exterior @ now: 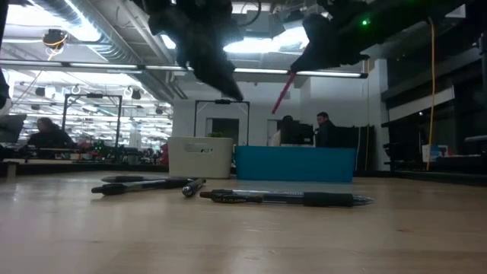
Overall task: Sort pens & pencils
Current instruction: Put the red pencil into the blue bin
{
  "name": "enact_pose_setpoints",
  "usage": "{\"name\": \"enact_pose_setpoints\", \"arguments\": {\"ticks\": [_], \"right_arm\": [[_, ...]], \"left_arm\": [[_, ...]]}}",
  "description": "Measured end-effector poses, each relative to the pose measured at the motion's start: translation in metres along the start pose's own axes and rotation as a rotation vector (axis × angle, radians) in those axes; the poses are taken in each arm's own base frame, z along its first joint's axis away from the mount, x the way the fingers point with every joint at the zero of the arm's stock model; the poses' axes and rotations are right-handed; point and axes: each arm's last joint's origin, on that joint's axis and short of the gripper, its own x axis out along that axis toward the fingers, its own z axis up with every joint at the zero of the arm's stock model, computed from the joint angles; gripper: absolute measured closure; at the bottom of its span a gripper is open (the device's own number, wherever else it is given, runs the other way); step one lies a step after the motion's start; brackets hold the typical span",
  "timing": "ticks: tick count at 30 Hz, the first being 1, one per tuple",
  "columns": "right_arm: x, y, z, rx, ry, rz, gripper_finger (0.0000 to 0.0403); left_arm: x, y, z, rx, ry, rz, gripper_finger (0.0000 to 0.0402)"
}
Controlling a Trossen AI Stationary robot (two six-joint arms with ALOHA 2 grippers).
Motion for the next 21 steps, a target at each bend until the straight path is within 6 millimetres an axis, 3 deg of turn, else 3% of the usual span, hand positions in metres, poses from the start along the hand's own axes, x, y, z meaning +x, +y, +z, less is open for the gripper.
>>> {"name": "enact_pose_setpoints", "arguments": {"ticks": [5,12,16,21], "right_arm": [[0.005,-0.017,0.008,0.036,-0.004,0.033,0.0380],[0.003,-0.030,0.014,0.029,-0.007,0.056,0.0380],[0.004,-0.033,0.012,0.014,0.016,0.058,0.0380],[0.006,-0.041,0.009,-0.005,0.057,0.060,0.0380]], "left_arm": [[-0.002,-0.010,0.009,0.028,-0.144,-0.221,0.0317],[0.001,-0.011,0.011,0.045,-0.224,-0.221,0.0317],[0.006,-0.014,-0.003,0.021,-0.317,-0.175,0.0317],[-0.004,-0.020,-0.029,-0.033,-0.412,-0.122,0.0317]]}}
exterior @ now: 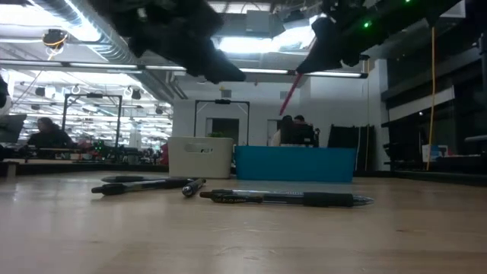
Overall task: Sort pens & pencils
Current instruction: Put the red pencil into the blue bin
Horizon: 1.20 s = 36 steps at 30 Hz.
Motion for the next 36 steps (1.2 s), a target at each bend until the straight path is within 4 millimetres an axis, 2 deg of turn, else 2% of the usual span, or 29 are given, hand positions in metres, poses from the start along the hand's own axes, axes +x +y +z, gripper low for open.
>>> {"name": "enact_pose_setpoints", "arguments": {"ticks": [9,14,20,27,36], "right_arm": [[0.013,-0.037,0.004,0.073,0.019,0.026,0.0380],[0.020,-0.058,0.004,0.084,0.025,0.007,0.0380],[0.030,-0.083,0.000,0.133,0.045,0.061,0.0380],[0.035,-0.100,-0.005,0.158,0.095,0.107,0.0380],[0.044,-0.110,0.014,0.114,0.294,0.099,0.0380]], "left_arm": [[-0.038,-0.029,-0.022,0.039,-0.135,0.146,0.0317],[-0.048,-0.036,-0.035,0.052,-0.178,0.177,0.0317],[-0.049,-0.039,-0.042,0.053,-0.182,0.178,0.0317],[-0.049,-0.040,-0.043,0.029,-0.181,0.172,0.0317],[-0.049,-0.040,-0.043,0.029,-0.179,0.170,0.0317]]}}
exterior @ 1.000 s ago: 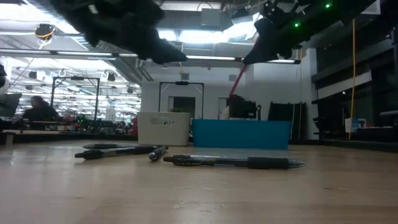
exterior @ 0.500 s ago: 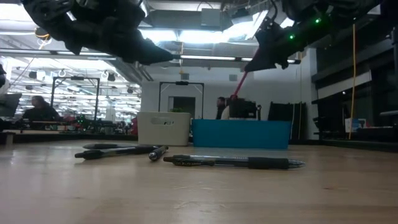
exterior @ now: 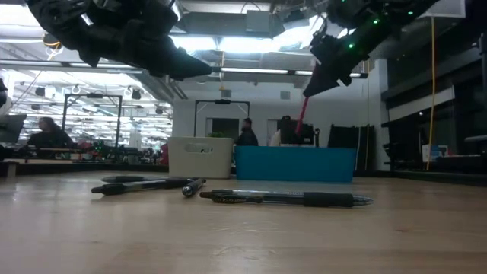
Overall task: Sort pens & pencils
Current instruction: Put the red pencil into the blue bin
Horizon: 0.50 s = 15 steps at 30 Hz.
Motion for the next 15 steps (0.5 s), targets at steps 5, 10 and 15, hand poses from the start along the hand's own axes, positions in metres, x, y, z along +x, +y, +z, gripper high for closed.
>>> {"name": "enact_pose_setpoints", "arguments": {"ticks": [5,10,15], "right_arm": [[0.022,0.002,0.006,-0.043,0.152,0.001,0.0380],[0.045,0.004,0.022,-0.126,0.343,-0.013,0.0380],[0.066,0.005,0.037,-0.187,0.538,-0.037,0.0380]], "left_arm": [[0.000,0.000,0.000,0.000,0.001,0.000,0.0317],[0.000,0.000,-0.001,-0.003,0.013,-0.003,0.0317],[0.000,-0.001,-0.005,-0.013,0.052,-0.013,0.0317]]}}
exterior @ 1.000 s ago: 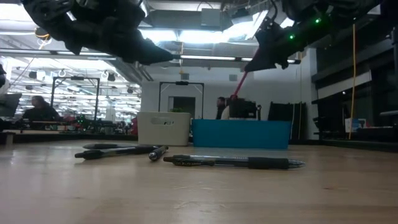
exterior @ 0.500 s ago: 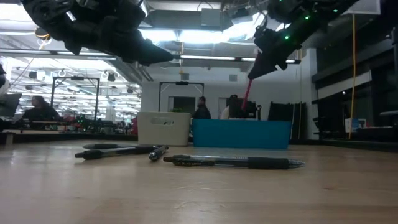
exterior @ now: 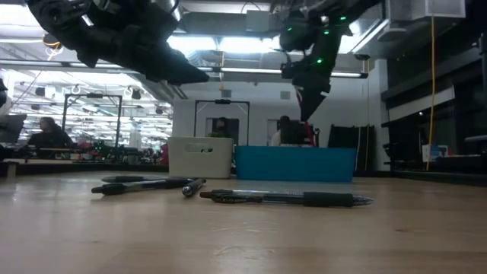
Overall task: Sort pens & pencils
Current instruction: Put the red pencil into the blue bin
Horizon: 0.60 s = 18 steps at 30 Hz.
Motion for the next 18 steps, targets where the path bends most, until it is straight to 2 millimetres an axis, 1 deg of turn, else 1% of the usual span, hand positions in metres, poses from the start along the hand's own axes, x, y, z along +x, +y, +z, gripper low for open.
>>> {"name": "enact_pose_setpoints", "arguments": {"ticks": [4,10,14,18], "right_arm": [[0.012,0.001,0.014,-0.044,0.119,0.015,0.0380],[0.029,0.003,0.030,-0.091,0.202,0.054,0.0380],[0.039,0.005,0.033,-0.101,0.271,0.075,0.0380],[0.049,0.007,0.035,-0.101,0.275,0.099,0.0380]], "left_arm": [[0.000,0.000,-0.002,-0.004,0.017,-0.004,0.0317],[0.000,-0.001,-0.003,-0.006,0.026,-0.006,0.0317],[0.000,-0.001,-0.003,-0.006,0.027,-0.006,0.0317],[0.000,-0.001,-0.004,-0.009,0.036,-0.009,0.0317]]}}
